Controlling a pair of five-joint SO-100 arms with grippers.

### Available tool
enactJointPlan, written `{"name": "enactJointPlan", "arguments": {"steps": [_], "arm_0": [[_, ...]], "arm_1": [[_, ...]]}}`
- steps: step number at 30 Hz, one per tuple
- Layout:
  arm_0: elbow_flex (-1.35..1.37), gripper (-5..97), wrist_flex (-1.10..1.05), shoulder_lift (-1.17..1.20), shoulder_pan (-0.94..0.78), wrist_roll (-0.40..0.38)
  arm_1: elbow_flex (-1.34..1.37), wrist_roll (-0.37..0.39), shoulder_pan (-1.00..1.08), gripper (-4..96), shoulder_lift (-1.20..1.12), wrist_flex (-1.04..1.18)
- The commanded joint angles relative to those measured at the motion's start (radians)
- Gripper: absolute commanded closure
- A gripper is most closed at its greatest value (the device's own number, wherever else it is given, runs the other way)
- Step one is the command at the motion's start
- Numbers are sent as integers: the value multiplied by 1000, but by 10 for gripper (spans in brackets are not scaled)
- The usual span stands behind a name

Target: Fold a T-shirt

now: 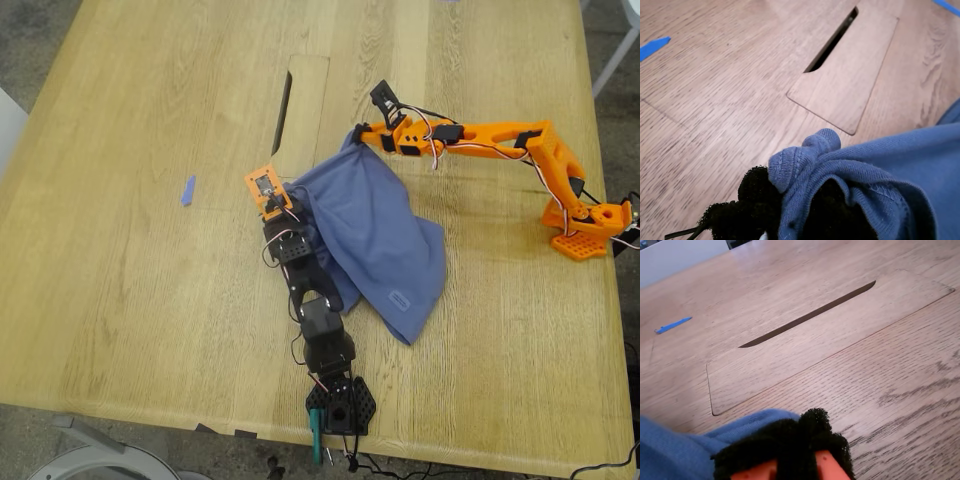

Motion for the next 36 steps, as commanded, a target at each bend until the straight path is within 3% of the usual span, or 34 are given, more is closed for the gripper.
{"name": "enactJointPlan", "arguments": {"steps": [1, 20, 32, 36], "arm_0": [[-190, 920, -67, -20, -112, -3], [-650, 920, -95, -371, -132, -12], [-1175, 920, 49, -716, -123, -18], [-1401, 920, 187, -841, -117, -20]], "arm_1": [[-78, -14, 69, 914, -5, -38], [-291, -23, 130, 914, -189, -146], [-390, -31, 132, 914, -232, -130], [-423, -31, 133, 914, -235, -114]]}}
